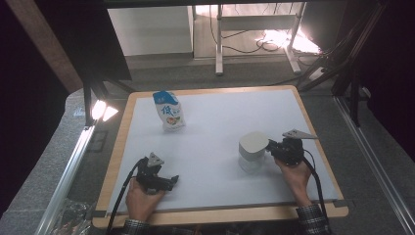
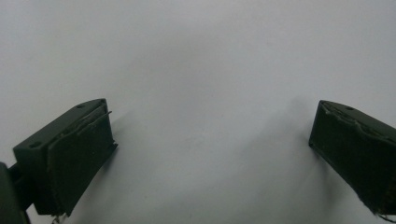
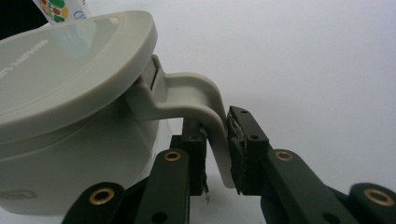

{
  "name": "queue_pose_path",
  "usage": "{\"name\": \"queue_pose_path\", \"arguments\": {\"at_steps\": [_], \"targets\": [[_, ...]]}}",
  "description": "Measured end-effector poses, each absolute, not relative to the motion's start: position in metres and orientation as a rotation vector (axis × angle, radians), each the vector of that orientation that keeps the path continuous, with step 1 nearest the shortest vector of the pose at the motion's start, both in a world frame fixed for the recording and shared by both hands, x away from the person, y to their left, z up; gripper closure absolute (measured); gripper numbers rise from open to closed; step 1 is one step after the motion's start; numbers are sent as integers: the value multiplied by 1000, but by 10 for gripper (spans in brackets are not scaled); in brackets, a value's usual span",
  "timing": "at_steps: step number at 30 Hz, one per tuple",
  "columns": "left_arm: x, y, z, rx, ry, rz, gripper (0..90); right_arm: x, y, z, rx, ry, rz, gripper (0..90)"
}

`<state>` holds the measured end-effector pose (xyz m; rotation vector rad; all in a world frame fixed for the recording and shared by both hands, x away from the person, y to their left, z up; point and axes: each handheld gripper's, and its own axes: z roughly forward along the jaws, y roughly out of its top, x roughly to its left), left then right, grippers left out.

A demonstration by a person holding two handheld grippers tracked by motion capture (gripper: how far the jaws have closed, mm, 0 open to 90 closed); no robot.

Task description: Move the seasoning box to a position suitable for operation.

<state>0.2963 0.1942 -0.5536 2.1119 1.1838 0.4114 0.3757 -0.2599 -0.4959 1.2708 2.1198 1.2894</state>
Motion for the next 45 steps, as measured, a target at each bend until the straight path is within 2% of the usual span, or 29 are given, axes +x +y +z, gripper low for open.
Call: {"name": "queue_pose_path", "arguments": {"at_steps": [19, 30, 40, 45], "targets": [[296, 194, -554, 2109, 1187, 412, 0, 346, -273, -499, 1245, 2088, 1266, 778], [296, 194, -554, 2109, 1187, 414, 0, 361, -266, -495, 1366, 2007, 1302, 791], [296, 194, -554, 2109, 1187, 413, 0, 371, -249, -493, 1318, 1958, 1308, 826], [296, 194, -554, 2109, 1187, 413, 0, 363, -244, -493, 1240, 1957, 1267, 832]]}}
